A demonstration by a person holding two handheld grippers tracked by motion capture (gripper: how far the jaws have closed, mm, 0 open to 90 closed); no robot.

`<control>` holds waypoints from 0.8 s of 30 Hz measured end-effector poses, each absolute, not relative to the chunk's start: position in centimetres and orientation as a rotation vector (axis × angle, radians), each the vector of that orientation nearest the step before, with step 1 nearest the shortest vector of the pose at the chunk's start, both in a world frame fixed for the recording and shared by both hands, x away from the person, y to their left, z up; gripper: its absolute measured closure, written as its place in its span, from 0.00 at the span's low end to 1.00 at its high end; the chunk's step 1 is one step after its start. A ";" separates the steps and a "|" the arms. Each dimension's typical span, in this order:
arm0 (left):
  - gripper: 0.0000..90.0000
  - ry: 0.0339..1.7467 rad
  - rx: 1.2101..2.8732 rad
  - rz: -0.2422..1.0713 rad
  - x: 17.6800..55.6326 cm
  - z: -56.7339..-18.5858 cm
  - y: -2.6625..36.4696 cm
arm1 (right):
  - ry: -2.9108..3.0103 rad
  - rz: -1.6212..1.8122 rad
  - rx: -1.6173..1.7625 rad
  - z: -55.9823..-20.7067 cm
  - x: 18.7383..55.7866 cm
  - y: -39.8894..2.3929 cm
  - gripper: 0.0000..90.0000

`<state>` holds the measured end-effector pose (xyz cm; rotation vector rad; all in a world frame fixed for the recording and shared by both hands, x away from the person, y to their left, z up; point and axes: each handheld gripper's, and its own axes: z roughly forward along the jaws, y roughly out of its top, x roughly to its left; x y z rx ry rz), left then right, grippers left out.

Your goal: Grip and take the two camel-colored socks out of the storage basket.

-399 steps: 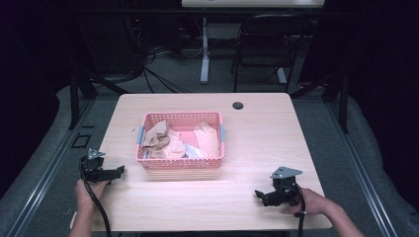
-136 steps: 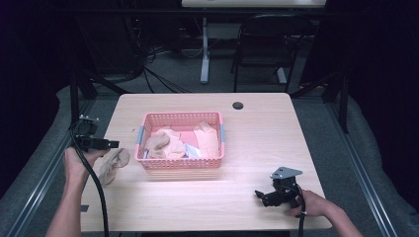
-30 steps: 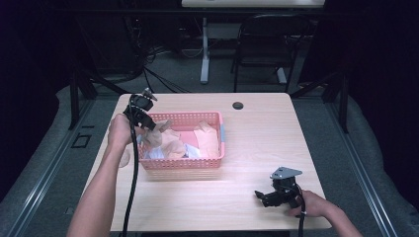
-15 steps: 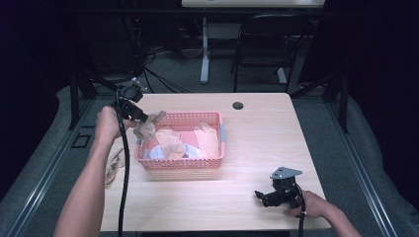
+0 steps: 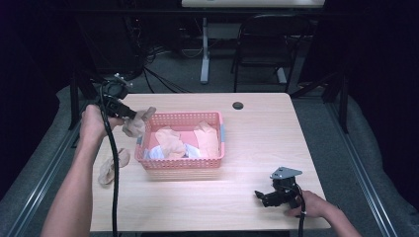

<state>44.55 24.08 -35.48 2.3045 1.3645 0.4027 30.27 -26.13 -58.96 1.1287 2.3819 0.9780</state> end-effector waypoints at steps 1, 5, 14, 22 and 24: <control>0.96 1.374 2.293 0.410 44.4 -35.2 24.5 | 2.378 0.984 1.132 -59.0 30.3 -26.1 0.00; 0.96 1.383 2.274 0.415 44.1 -35.0 25.3 | 2.381 0.980 1.129 -59.0 30.3 -26.1 0.00; 0.96 1.420 2.232 0.429 43.2 -34.5 27.5 | 2.384 0.976 1.127 -58.9 30.3 -26.1 0.00; 0.96 1.456 2.203 0.433 42.5 -34.7 29.2 | 2.387 0.968 1.126 -58.9 30.3 -26.2 0.00; 0.96 1.463 2.192 0.430 42.3 -34.8 29.7 | 2.387 0.968 1.126 -58.9 30.3 -26.2 0.00</control>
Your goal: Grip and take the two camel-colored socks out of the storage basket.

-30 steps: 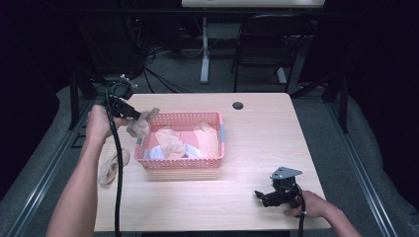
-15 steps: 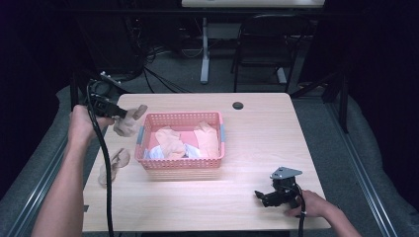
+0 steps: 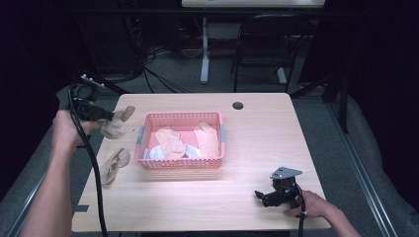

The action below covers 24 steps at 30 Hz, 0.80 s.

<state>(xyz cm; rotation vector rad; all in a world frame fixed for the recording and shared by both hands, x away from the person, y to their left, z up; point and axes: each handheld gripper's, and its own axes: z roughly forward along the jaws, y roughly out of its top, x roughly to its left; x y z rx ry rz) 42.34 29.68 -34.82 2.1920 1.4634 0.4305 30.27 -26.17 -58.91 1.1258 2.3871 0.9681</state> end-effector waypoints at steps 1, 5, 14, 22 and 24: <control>0.96 1.471 2.190 0.430 42.2 -34.9 30.0 | 2.387 0.968 1.126 -58.9 30.3 -26.2 0.00; 0.96 1.493 2.168 0.439 41.9 -35.1 31.0 | 2.387 0.968 1.126 -58.9 30.3 -26.2 0.00; 0.96 1.539 2.144 0.429 41.3 -36.0 32.6 | 2.386 0.974 1.130 -58.9 30.3 -26.1 0.00; 0.96 1.571 2.134 0.426 41.1 -37.0 33.6 | 2.384 0.974 1.128 -58.9 30.3 -26.1 0.00; 0.96 1.576 2.131 0.430 41.1 -37.1 33.6 | 2.385 0.974 1.129 -58.9 30.3 -26.1 0.00</control>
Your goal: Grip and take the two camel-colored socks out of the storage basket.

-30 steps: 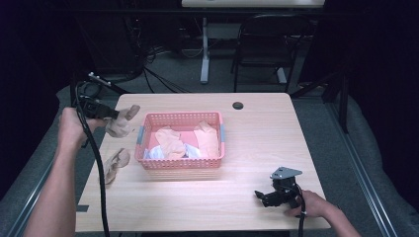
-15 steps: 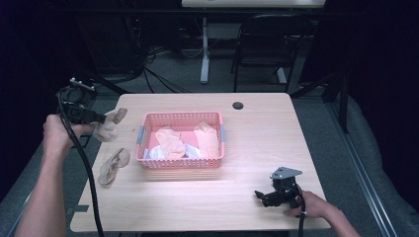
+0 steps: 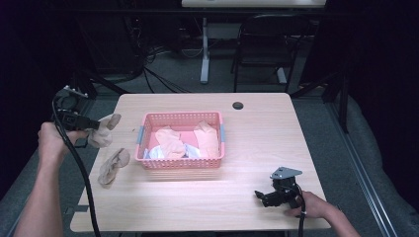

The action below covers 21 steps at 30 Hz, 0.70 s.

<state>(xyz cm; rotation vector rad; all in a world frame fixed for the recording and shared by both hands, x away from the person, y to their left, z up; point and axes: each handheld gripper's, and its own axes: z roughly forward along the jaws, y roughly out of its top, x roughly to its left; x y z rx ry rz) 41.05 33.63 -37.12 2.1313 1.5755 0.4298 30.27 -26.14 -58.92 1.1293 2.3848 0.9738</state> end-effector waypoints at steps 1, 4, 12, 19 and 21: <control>0.96 1.583 2.132 0.430 41.0 -37.4 33.7 | 2.385 0.974 1.129 -58.9 30.3 -26.1 0.00; 0.96 1.597 2.130 0.433 41.0 -38.0 33.9 | 2.382 0.978 1.129 -58.9 30.3 -26.1 0.00; 0.96 1.645 2.122 0.398 41.1 -41.1 34.3 | 2.383 0.977 1.130 -58.9 30.3 -26.1 0.00; 0.96 1.661 2.130 0.372 41.6 -43.5 34.0 | 2.383 0.977 1.130 -58.9 30.3 -26.1 0.00; 0.96 1.669 2.132 0.366 41.8 -44.4 33.9 | 2.385 0.974 1.128 -58.9 30.3 -26.1 0.00</control>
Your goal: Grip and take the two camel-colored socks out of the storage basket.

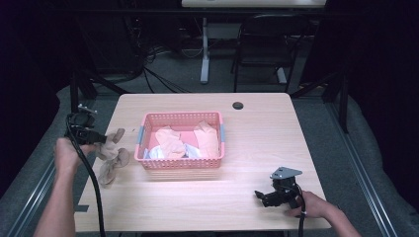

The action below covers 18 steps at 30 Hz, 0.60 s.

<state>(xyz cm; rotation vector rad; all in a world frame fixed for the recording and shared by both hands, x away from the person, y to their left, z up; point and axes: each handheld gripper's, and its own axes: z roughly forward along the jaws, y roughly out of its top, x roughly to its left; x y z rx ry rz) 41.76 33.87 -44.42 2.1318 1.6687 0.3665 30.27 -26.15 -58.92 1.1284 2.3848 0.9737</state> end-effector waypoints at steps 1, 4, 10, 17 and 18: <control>0.96 1.672 2.133 0.355 41.9 -44.9 33.8 | 2.385 0.975 1.128 -58.9 30.3 -26.1 0.00; 0.96 1.695 2.128 0.330 42.2 -46.5 33.8 | 2.384 0.974 1.128 -58.9 30.3 -26.1 0.00; 0.95 1.723 2.140 0.271 42.8 -49.5 33.4 | 2.384 0.974 1.128 -58.9 30.3 -26.1 0.00; 0.95 1.731 2.125 0.224 43.1 -52.0 33.1 | 2.385 0.974 1.128 -58.9 30.3 -26.1 0.00; 0.95 1.733 2.120 0.219 43.1 -52.3 33.1 | 2.384 0.975 1.128 -58.9 30.3 -26.1 0.00</control>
